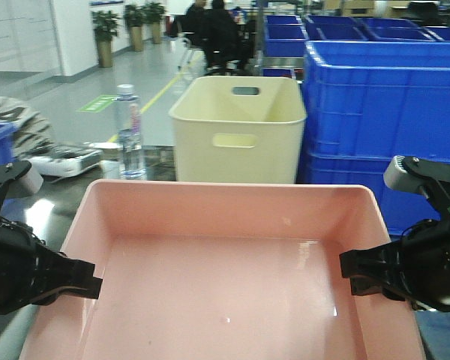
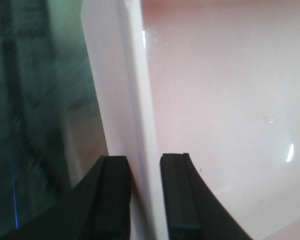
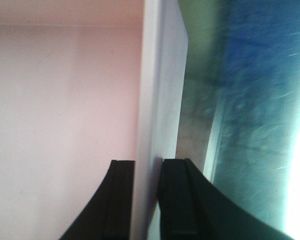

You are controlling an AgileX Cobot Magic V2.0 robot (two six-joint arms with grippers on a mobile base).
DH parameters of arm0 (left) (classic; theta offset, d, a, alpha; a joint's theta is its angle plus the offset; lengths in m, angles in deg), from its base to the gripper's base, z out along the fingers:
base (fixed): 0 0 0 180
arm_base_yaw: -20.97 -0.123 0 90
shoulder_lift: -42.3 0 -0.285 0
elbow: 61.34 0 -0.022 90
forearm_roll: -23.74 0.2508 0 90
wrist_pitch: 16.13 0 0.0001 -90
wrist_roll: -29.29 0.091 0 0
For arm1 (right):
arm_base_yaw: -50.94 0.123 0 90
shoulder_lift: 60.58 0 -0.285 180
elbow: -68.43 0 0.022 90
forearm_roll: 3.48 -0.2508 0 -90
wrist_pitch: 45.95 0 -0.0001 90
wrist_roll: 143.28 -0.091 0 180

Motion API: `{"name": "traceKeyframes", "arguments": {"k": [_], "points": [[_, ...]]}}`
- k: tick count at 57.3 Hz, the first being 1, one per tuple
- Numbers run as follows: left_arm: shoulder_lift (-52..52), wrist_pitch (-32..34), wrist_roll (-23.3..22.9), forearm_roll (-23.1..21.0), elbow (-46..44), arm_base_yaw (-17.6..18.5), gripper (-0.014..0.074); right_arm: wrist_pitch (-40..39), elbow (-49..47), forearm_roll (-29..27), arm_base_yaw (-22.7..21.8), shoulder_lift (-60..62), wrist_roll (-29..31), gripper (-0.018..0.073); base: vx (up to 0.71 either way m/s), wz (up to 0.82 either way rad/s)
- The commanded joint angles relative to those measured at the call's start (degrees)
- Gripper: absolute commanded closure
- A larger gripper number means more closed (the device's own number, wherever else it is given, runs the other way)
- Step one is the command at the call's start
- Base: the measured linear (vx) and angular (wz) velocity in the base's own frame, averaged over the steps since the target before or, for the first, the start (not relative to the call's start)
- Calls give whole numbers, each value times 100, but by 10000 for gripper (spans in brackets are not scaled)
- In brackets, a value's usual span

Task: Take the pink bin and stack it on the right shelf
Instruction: 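Hold the pink bin with both grippers while the base drives to the table, then lower the held pink bin onto the metal table with both grippers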

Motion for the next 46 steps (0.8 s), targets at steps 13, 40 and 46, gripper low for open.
{"name": "traceKeyframes", "arguments": {"k": [13,40,46], "points": [[-199,251,126,-469,-214,45,598,-485,-223,-297,-8,168,82,568,22,-37],[-199,264,126,-469,-214,45,598,-485,-223,-297,-8,168,82,568,10,-8],[-199,264,126,-469,-214,45,598,-485,-223,-297,-8,168,82,568,1,-3]]}}
